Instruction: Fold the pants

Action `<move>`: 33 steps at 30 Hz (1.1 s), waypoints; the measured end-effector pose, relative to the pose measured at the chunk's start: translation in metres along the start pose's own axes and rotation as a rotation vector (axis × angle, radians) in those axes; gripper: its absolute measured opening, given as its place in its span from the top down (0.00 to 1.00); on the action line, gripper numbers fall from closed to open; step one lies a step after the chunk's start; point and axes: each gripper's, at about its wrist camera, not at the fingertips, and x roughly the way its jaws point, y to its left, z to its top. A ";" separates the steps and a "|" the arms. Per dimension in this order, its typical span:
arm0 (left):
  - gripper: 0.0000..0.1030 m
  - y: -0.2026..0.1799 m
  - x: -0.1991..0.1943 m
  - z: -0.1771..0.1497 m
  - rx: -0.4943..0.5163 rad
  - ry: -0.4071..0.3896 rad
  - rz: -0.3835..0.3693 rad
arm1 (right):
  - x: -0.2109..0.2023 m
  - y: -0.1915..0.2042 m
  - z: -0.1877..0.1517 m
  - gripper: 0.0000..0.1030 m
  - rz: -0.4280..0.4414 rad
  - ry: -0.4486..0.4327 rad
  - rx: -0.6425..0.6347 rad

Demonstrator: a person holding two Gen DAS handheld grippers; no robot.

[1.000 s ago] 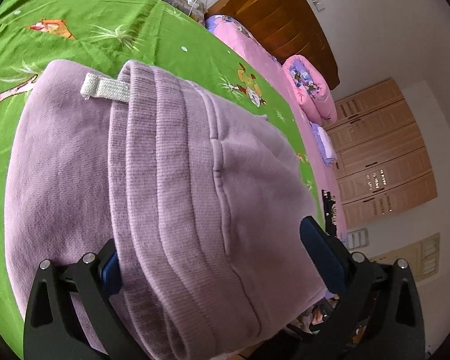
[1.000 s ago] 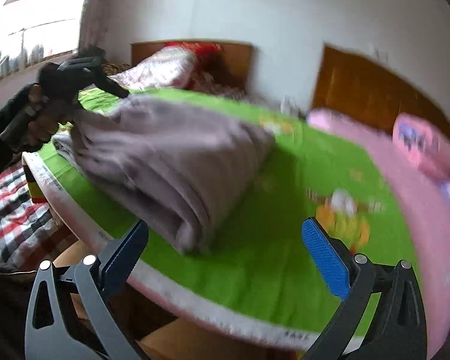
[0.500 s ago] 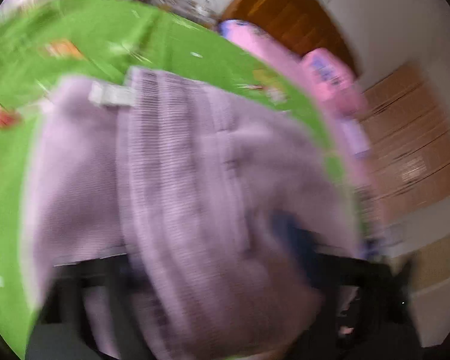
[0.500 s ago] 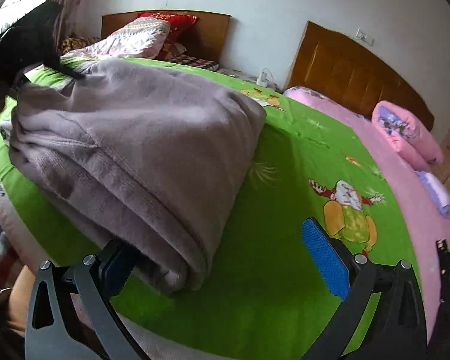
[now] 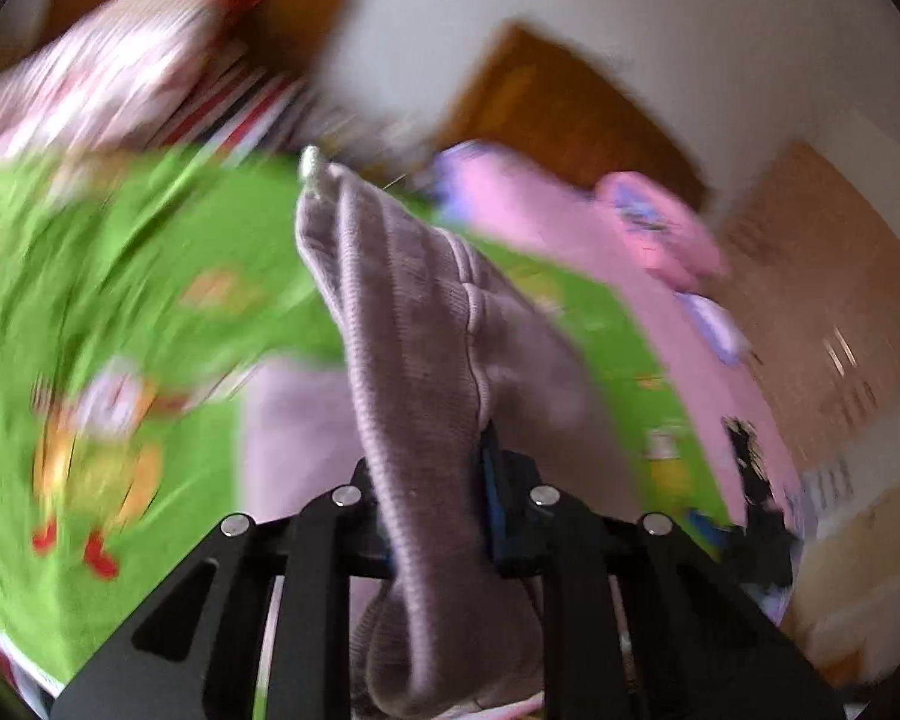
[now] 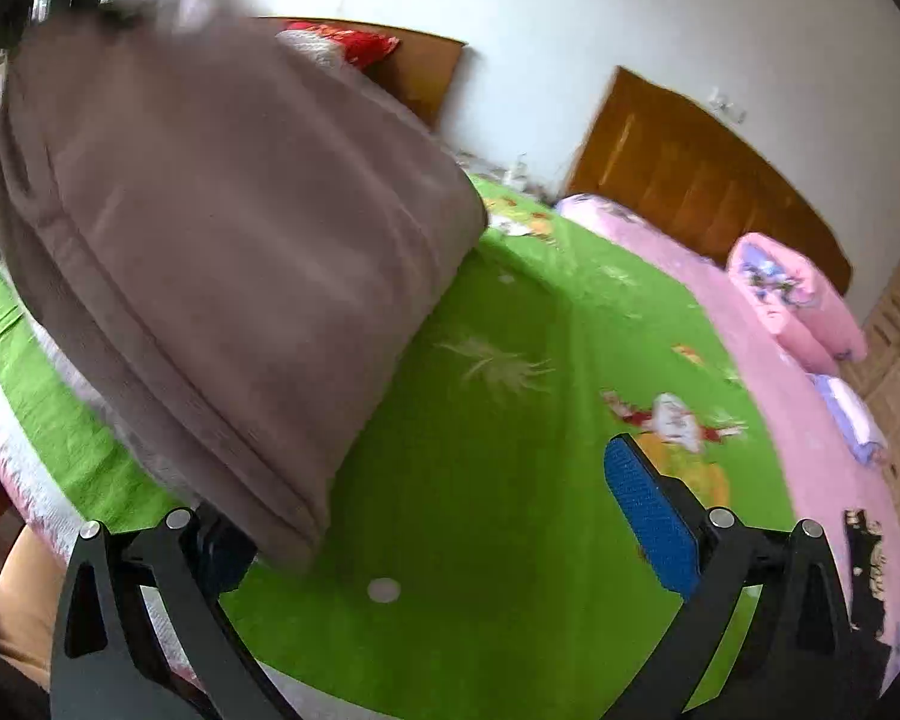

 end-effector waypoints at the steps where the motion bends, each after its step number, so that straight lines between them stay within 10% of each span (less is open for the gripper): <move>1: 0.80 0.025 0.019 -0.011 -0.055 0.050 0.010 | 0.002 0.000 -0.002 0.04 0.010 0.003 0.006; 6: 0.78 0.066 0.033 -0.035 -0.172 -0.007 -0.188 | 0.004 -0.007 -0.002 0.04 0.034 0.004 0.015; 11: 0.50 0.051 0.034 -0.030 -0.107 0.028 -0.065 | 0.006 -0.013 -0.002 0.04 0.052 0.019 0.042; 13: 0.22 0.048 0.022 -0.028 -0.093 0.016 0.117 | 0.005 -0.018 -0.001 0.04 0.103 0.057 0.058; 16: 0.18 0.022 -0.017 -0.038 -0.032 -0.124 0.365 | -0.012 -0.035 -0.002 0.04 0.259 0.061 0.078; 22: 0.10 -0.066 -0.029 -0.061 0.258 -0.230 0.233 | -0.027 -0.055 0.033 0.04 0.497 -0.071 0.233; 27: 0.10 -0.070 0.044 -0.092 0.367 -0.061 0.400 | 0.016 -0.015 0.050 0.04 0.380 0.081 0.123; 33: 0.06 -0.062 0.053 -0.123 0.424 -0.155 0.439 | 0.032 -0.023 0.013 0.05 0.508 0.132 0.233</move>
